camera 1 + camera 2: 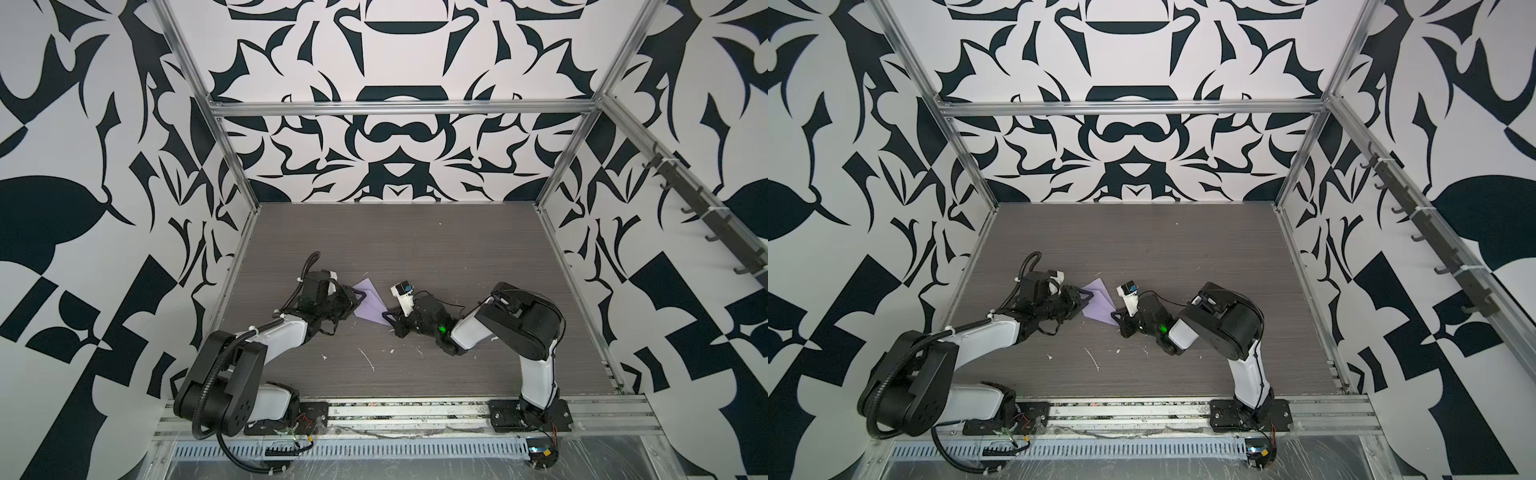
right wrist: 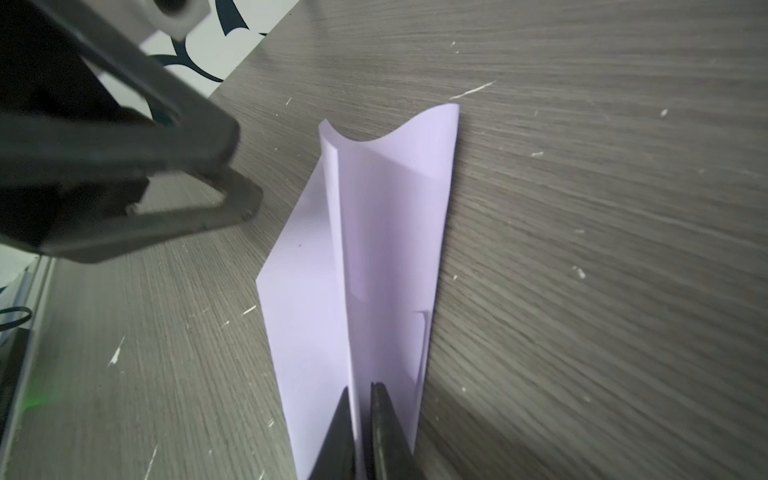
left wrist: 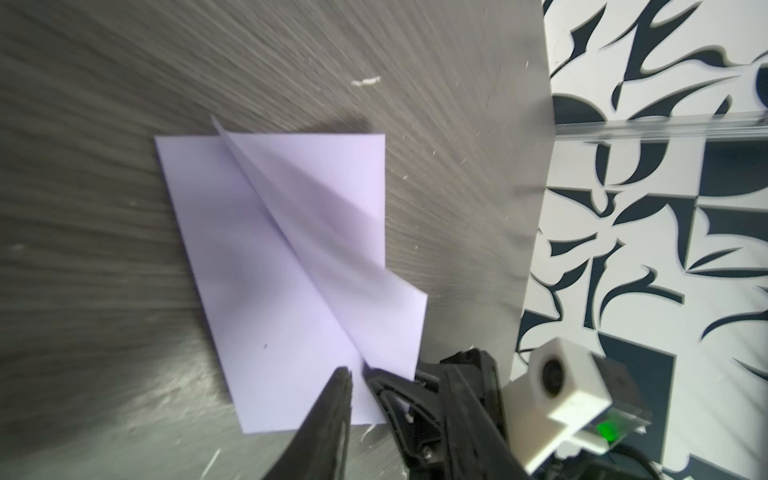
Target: Fold a paper plane with a square sheet of paper (pick it up from the middle)
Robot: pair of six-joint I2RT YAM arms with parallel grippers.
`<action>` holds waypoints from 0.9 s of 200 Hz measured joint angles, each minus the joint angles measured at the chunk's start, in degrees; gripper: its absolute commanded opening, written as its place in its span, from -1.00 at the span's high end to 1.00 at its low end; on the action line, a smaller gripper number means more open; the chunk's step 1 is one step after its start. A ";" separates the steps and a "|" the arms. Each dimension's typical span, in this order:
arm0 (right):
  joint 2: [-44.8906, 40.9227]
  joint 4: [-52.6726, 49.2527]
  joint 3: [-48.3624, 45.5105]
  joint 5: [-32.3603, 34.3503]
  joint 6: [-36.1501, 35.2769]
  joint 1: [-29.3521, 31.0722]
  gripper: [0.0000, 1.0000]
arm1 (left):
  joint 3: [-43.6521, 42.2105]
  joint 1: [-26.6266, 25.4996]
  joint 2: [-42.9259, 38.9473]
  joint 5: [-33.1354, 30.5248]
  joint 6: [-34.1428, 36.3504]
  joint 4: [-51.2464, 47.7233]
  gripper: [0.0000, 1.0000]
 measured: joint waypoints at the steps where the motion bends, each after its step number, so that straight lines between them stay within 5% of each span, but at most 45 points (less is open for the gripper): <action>1: 0.02 0.02 0.00 -0.07 0.13 -0.02 0.71 | 0.00 -0.04 0.17 0.07 0.17 0.02 0.43; 79: -0.26 -3.48 2.14 -1.99 0.52 -0.44 0.55 | 0.09 -1.53 6.16 0.33 1.90 0.33 0.64; 180: -0.59 -6.19 3.21 -5.46 3.78 -2.89 0.63 | 2.86 -1.79 9.68 -0.85 3.45 -3.98 0.81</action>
